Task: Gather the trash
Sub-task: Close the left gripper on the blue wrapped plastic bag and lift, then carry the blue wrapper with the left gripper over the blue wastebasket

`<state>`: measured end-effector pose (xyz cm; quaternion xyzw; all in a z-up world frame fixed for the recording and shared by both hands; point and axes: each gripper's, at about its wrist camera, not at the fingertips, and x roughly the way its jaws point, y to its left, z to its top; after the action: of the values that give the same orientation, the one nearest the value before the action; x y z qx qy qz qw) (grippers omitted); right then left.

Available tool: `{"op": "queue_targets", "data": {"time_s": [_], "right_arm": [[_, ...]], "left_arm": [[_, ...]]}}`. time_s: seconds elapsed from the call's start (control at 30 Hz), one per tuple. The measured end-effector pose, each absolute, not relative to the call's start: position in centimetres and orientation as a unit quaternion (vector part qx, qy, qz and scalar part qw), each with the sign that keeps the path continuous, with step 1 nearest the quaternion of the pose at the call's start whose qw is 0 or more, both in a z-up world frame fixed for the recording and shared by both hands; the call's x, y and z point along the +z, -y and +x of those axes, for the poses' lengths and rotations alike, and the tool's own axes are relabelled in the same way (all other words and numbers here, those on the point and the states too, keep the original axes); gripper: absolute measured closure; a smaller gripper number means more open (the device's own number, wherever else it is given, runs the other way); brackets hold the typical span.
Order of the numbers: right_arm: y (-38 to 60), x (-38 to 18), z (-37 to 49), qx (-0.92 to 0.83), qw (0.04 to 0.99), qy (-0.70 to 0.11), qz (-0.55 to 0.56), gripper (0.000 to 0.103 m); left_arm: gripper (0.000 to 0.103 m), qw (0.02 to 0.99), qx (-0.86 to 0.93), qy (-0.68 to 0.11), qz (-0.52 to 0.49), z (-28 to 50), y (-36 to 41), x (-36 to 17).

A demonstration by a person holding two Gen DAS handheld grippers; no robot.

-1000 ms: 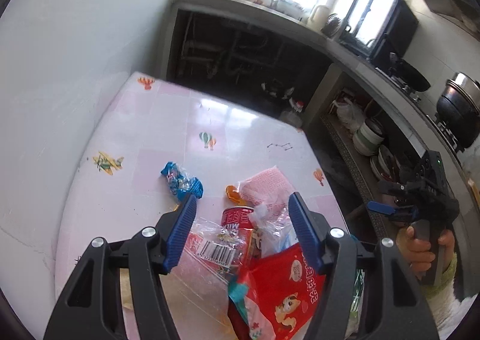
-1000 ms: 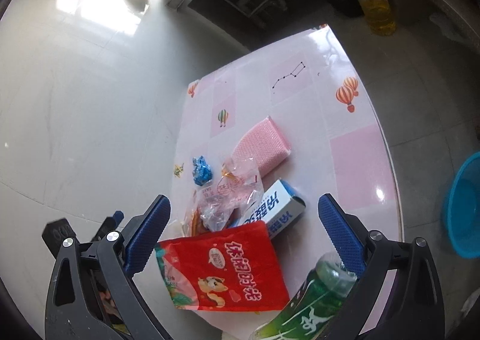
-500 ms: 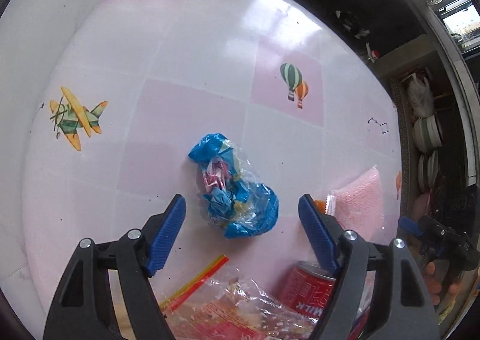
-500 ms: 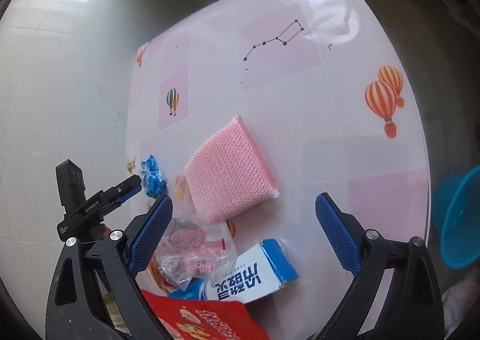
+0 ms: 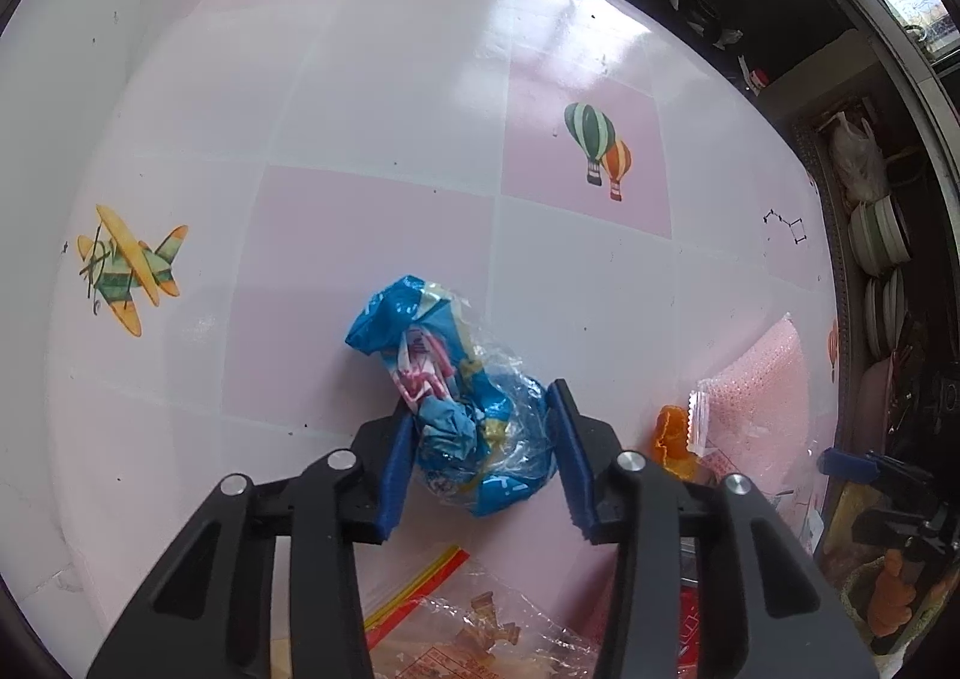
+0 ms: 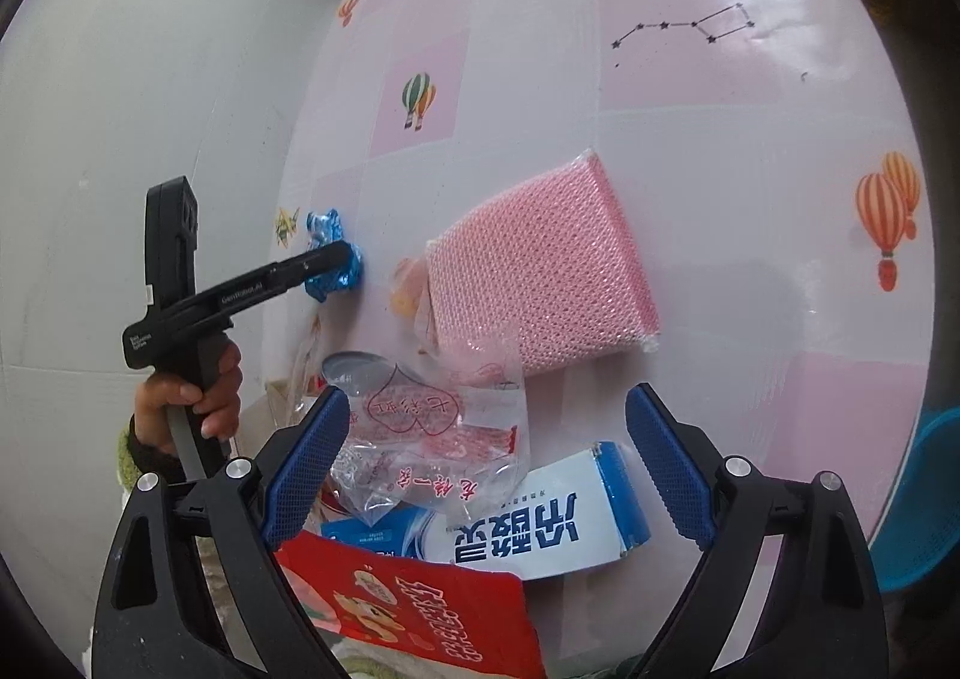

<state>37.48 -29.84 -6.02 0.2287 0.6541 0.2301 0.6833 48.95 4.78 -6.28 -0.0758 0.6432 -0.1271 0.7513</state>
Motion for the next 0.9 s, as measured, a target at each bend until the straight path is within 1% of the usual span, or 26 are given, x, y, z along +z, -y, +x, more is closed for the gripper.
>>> {"op": "queue_targets", "data": {"time_s": [0.07,0.13,0.17,0.37,0.47,0.53,0.57,0.6,0.63,0.67,0.73,0.83,0.9], "right_arm": [[29.4,-6.7,37.5,0.233,0.676,-0.661,0.228,0.022],[29.3,-7.4,37.7,0.237,0.667,-0.668,0.231,0.026],[29.1,-7.6,37.7,0.239,0.662,-0.671,0.234,0.027],[29.9,-9.4,37.8,0.238,0.639,-0.682,0.265,0.042],[30.5,-9.9,38.0,0.239,0.629,-0.684,0.281,0.052],[30.7,-10.2,37.9,0.241,0.623,-0.685,0.291,0.063],[30.6,-10.3,37.9,0.242,0.62,-0.684,0.298,0.065],[30.7,-10.3,37.8,0.246,0.617,-0.682,0.305,0.072],[30.5,-10.3,37.7,0.25,0.615,-0.681,0.309,0.077],[30.5,-10.3,37.7,0.251,0.616,-0.678,0.312,0.079],[30.5,-10.0,37.7,0.257,0.621,-0.67,0.313,0.087],[30.3,-9.1,37.7,0.268,0.627,-0.654,0.327,0.091],[30.5,-8.3,37.6,0.273,0.634,-0.641,0.334,0.092]], "left_arm": [[0.069,0.753,-0.129,-0.64,-0.081,48.9,-4.8,-6.2],[0.07,0.758,-0.133,-0.633,-0.085,48.8,-5.0,-6.0],[0.071,0.76,-0.134,-0.629,-0.088,48.8,-5.0,-5.8],[0.072,0.784,-0.15,-0.594,-0.103,47.7,-5.7,-3.4],[0.072,0.795,-0.158,-0.575,-0.108,46.9,-6.1,-2.1],[0.072,0.801,-0.165,-0.565,-0.113,46.4,-6.3,-1.3],[0.072,0.803,-0.166,-0.56,-0.115,46.1,-6.4,-1.0],[0.072,0.806,-0.167,-0.556,-0.114,45.9,-6.3,-0.7],[0.073,0.809,-0.168,-0.551,-0.114,45.7,-6.3,-0.3],[0.073,0.812,-0.17,-0.547,-0.114,45.4,-6.3,0.0],[0.073,0.817,-0.173,-0.537,-0.115,44.9,-6.7,0.8],[0.073,0.826,-0.178,-0.521,-0.12,44.2,-7.0,2.0],[0.073,0.833,-0.181,-0.508,-0.121,43.7,-7.0,3.0]]}}
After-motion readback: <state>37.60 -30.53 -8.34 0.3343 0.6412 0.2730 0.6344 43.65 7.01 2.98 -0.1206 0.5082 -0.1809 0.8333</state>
